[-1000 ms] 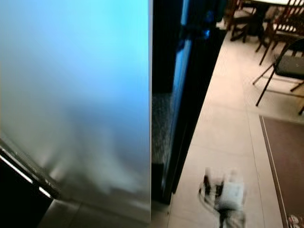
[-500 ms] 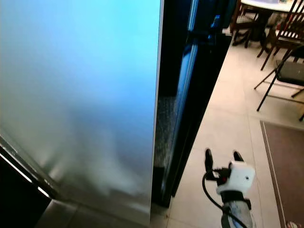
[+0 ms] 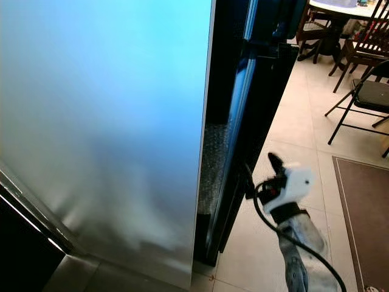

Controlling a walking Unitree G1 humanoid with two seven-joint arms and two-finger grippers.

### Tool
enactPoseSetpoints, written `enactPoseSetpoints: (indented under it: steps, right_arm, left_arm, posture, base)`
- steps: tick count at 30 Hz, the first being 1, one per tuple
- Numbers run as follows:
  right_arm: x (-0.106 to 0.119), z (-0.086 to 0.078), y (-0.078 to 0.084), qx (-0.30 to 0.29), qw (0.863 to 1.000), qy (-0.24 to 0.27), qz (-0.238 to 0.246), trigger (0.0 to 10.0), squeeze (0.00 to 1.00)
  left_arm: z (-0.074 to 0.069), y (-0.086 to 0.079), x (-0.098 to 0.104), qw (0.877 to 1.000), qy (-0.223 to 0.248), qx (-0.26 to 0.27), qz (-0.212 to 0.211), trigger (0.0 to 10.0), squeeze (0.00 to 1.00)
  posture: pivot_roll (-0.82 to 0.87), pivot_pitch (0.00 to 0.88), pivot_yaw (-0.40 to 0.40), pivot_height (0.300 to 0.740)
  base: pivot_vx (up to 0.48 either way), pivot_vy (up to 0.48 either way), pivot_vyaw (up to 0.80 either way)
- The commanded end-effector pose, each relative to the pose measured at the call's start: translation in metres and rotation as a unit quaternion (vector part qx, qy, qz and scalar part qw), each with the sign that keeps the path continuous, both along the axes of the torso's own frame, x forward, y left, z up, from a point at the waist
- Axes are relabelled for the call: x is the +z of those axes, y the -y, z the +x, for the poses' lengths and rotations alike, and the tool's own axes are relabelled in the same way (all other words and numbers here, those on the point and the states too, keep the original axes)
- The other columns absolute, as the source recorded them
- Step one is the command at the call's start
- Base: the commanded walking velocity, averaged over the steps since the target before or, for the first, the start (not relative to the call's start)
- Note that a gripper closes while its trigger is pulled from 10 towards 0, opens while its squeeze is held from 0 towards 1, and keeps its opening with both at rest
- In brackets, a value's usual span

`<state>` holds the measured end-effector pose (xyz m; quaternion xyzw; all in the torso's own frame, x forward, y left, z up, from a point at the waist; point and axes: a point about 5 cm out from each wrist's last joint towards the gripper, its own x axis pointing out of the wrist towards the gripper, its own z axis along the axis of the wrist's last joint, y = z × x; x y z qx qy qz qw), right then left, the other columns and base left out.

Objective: Restocking fridge

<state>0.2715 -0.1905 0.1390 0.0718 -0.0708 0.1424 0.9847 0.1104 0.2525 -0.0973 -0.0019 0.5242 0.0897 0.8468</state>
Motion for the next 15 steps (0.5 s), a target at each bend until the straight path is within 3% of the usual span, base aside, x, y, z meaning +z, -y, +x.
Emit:
enactPoseSetpoints:
  steps: [1,4,7,8,10,15]
  right_arm:
    - [0.003,0.0,0.002,-0.007,1.0,-0.002,-0.009,10.0,0.0]
    - [0.015,0.014,-0.007,-0.008,1.0,0.001,-0.017,10.0,0.0]
    - [0.019,0.018,-0.012,-0.003,1.0,0.0,-0.019,10.0,0.0]
    - [0.019,0.018,-0.012,-0.003,1.0,0.0,-0.019,10.0,0.0]
    - [0.024,0.026,-0.005,-0.061,0.998,-0.003,-0.015,10.0,0.0]
    - [0.026,0.027,-0.005,-0.053,0.998,-0.006,-0.019,10.0,0.0]
  left_arm:
    - [-0.004,-0.001,-0.001,1.0,-0.005,0.001,0.001,10.0,0.0]
    - [-0.004,-0.002,-0.001,1.0,-0.006,-0.001,0.002,10.0,0.0]
    - [-0.004,-0.002,-0.001,1.0,-0.006,-0.001,0.002,10.0,0.0]
    - [-0.004,-0.002,-0.001,1.0,-0.006,-0.001,0.002,10.0,0.0]
    - [-0.003,-0.001,-0.001,1.0,-0.004,-0.001,0.001,10.0,0.0]
    - [-0.002,-0.001,0.0,1.0,-0.002,-0.002,0.001,10.0,0.0]
  posture:
    - [-0.02,0.0,-0.057,0.74]
    - [-0.02,0.006,-0.054,0.74]
    - [-0.02,0.013,-0.057,0.74]
    - [-0.02,0.013,-0.057,0.74]
    - [-0.02,0.017,-0.059,0.74]
    - [-0.03,0.017,-0.061,0.74]
  base:
    - [0.0,0.0,0.0]
    - [0.0,0.0,0.0]
    - [0.0,0.0,0.0]
    - [0.0,0.0,0.0]
    - [0.0,0.0,0.0]
    - [0.0,0.0,0.0]
